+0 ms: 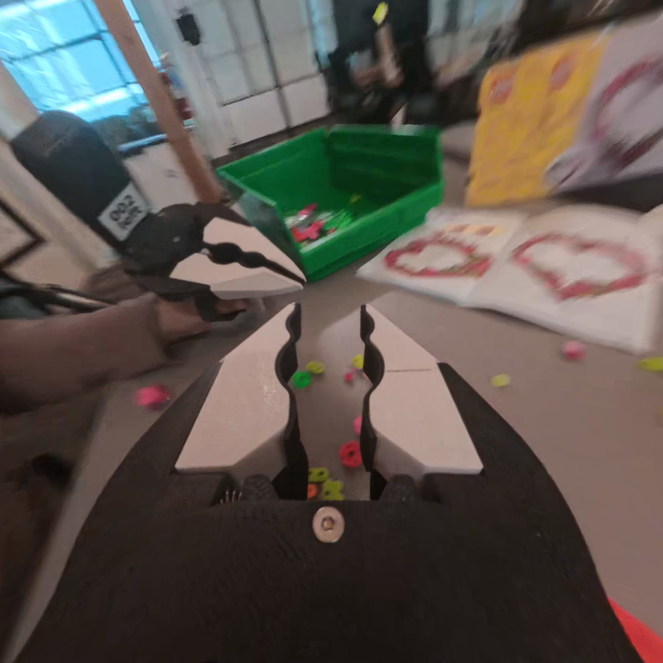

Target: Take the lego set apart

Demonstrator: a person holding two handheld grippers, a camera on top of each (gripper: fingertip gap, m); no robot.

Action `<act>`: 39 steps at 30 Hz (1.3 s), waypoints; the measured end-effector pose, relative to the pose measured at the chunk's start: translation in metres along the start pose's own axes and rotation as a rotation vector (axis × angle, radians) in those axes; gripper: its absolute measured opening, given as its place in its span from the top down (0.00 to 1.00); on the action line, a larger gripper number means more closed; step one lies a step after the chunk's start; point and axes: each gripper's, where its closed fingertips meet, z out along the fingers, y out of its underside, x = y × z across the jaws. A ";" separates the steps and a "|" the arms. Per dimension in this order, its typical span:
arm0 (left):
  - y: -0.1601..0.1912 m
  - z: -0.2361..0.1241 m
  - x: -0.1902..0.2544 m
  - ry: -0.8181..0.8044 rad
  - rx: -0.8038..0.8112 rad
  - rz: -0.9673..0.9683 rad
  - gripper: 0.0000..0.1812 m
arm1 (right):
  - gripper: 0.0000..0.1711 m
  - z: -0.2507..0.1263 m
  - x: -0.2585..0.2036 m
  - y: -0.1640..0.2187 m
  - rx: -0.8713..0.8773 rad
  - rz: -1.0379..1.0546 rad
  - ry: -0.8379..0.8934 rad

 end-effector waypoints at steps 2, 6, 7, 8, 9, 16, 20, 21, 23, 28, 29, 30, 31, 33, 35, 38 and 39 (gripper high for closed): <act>0.013 0.004 -0.015 -0.150 -0.087 0.036 1.00 | 0.83 -0.007 0.010 -0.011 0.093 -0.122 0.161; 0.013 0.019 -0.016 -0.224 -0.149 0.090 1.00 | 0.85 -0.016 0.022 -0.019 0.218 -0.212 0.331; 0.010 0.024 -0.017 -0.238 -0.151 0.101 1.00 | 0.86 -0.018 0.024 -0.021 0.244 -0.240 0.357; 0.007 0.027 -0.020 -0.259 -0.151 0.128 1.00 | 0.87 -0.019 0.026 -0.021 0.251 -0.273 0.378; 0.004 0.027 -0.025 -0.300 -0.160 0.159 1.00 | 0.87 -0.018 0.028 -0.019 0.244 -0.305 0.397; -0.003 0.031 -0.050 -0.435 -0.234 0.236 1.00 | 0.89 -0.018 0.017 -0.023 0.278 -0.356 0.361; -0.025 0.018 -0.046 -0.384 -0.119 0.141 1.00 | 0.86 -0.037 0.005 -0.049 0.385 -0.397 0.327; -0.033 0.009 -0.044 -0.369 -0.071 0.110 1.00 | 0.85 -0.047 0.001 -0.063 0.425 -0.414 0.319; -0.052 -0.006 -0.038 -0.318 0.023 0.040 1.00 | 0.82 -0.065 -0.014 -0.088 0.473 -0.419 0.261; -0.080 -0.058 -0.031 -0.304 0.144 0.027 1.00 | 0.78 -0.043 -0.130 -0.043 -0.030 -0.172 -0.436; -0.083 -0.068 -0.031 -0.314 0.157 0.028 1.00 | 0.77 -0.038 -0.155 -0.018 -0.164 -0.143 -0.536; -0.086 -0.076 -0.030 -0.321 0.170 0.032 1.00 | 0.78 -0.031 -0.174 0.010 -0.292 -0.163 -0.588; -0.087 -0.084 -0.030 -0.331 0.176 0.035 1.00 | 0.78 -0.022 -0.186 0.038 -0.409 -0.212 -0.601; -0.085 -0.096 -0.030 -0.353 0.175 0.036 1.00 | 0.77 -0.004 -0.199 0.080 -0.559 -0.276 -0.586; -0.079 -0.105 -0.030 -0.367 0.169 0.024 1.00 | 0.74 0.009 -0.206 0.104 -0.628 -0.290 -0.572; -0.071 -0.114 -0.031 -0.369 0.160 -0.012 1.00 | 0.73 0.018 -0.204 0.122 -0.697 -0.319 -0.543; -0.069 -0.116 -0.031 -0.369 0.159 -0.019 1.00 | 0.73 0.019 -0.204 0.125 -0.704 -0.324 -0.545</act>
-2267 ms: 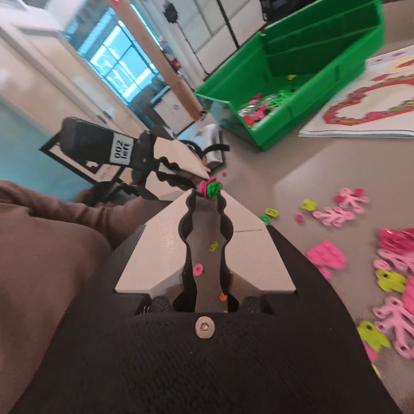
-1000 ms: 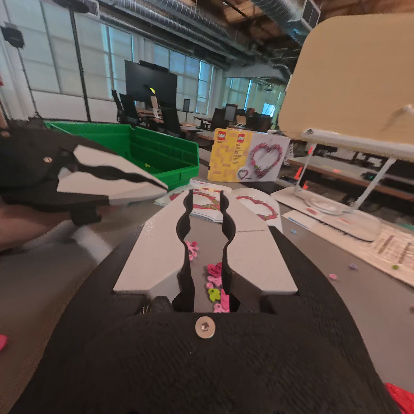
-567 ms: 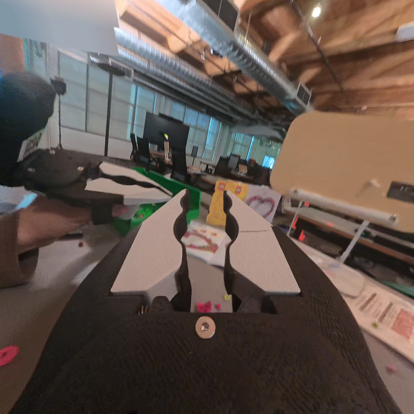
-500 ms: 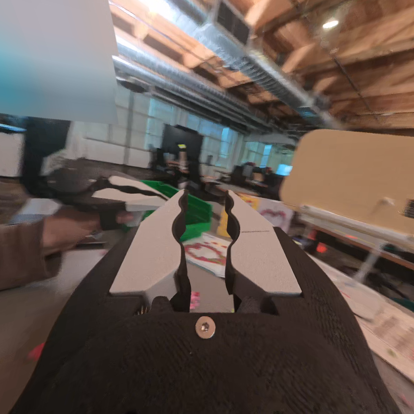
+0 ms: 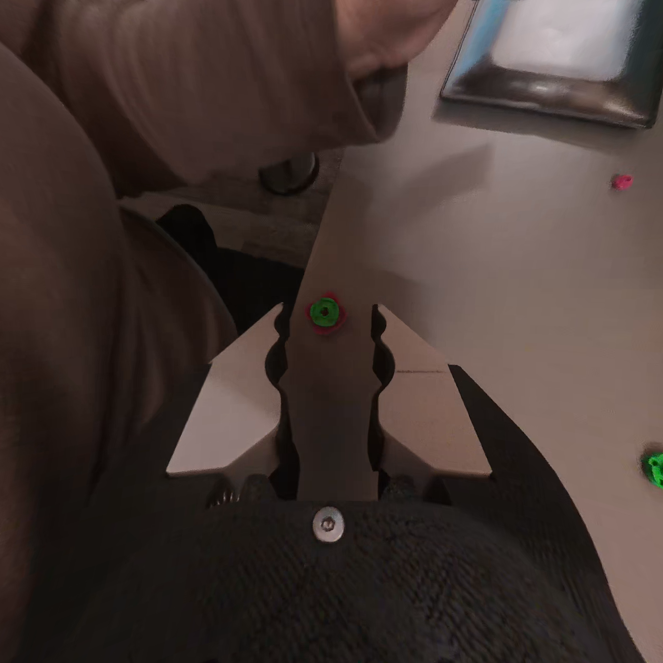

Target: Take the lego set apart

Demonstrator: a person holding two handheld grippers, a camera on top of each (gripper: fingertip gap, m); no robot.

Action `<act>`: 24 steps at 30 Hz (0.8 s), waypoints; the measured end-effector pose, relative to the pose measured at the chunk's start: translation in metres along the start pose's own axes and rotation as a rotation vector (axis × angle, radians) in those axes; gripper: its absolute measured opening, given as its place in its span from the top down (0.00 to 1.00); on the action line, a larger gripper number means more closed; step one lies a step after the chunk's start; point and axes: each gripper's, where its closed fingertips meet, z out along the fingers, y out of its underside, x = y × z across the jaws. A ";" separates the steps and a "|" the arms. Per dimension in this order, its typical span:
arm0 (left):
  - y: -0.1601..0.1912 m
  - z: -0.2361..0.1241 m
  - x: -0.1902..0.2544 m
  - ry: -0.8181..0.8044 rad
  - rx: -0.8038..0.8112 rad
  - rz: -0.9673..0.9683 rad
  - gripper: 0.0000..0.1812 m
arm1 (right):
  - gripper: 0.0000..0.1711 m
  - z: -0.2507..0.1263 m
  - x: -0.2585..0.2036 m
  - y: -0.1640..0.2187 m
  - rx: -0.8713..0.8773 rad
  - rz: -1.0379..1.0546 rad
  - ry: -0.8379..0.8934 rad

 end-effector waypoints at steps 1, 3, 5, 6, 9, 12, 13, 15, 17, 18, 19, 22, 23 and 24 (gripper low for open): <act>0.002 -0.002 -0.001 0.001 -0.002 -0.004 1.00 | 0.77 0.002 0.000 0.000 0.003 -0.003 -0.005; 0.004 -0.003 -0.002 0.003 -0.004 -0.012 1.00 | 0.86 0.004 0.002 -0.001 0.014 -0.001 -0.011; 0.006 -0.003 0.000 0.012 0.005 -0.031 1.00 | 0.86 -0.003 0.013 -0.001 0.030 -0.010 0.049; 0.007 -0.002 0.002 0.023 0.011 -0.045 1.00 | 0.86 -0.013 0.025 -0.001 0.050 -0.015 0.114; 0.015 0.006 0.017 0.081 0.002 -0.077 1.00 | 0.86 -0.063 0.081 0.016 0.069 0.096 0.391; 0.031 0.019 0.036 0.144 -0.057 -0.075 1.00 | 0.86 -0.109 0.126 0.059 -0.011 0.280 0.561; 0.035 0.023 0.043 0.162 -0.073 -0.069 1.00 | 0.86 -0.116 0.131 0.070 -0.033 0.319 0.564; 0.043 0.033 0.056 0.222 -0.124 -0.074 1.00 | 0.81 -0.120 0.135 0.081 -0.042 0.352 0.540; 0.058 0.045 0.072 0.312 -0.227 -0.105 0.96 | 0.77 -0.116 0.134 0.084 -0.030 0.367 0.485; 0.067 0.051 0.080 0.361 -0.297 -0.121 0.93 | 0.74 -0.115 0.131 0.082 -0.009 0.370 0.454; 0.077 0.056 0.087 0.400 -0.366 -0.133 0.92 | 0.72 -0.116 0.130 0.079 0.019 0.365 0.435; 0.105 0.080 0.094 0.426 -0.527 -0.135 0.83 | 0.68 -0.137 0.135 0.068 0.132 0.299 0.475; 0.113 0.089 0.091 0.393 -0.562 -0.123 0.81 | 0.68 -0.149 0.140 0.064 0.180 0.261 0.510; 0.120 0.097 0.090 0.383 -0.586 -0.104 0.81 | 0.68 -0.162 0.145 0.060 0.235 0.223 0.556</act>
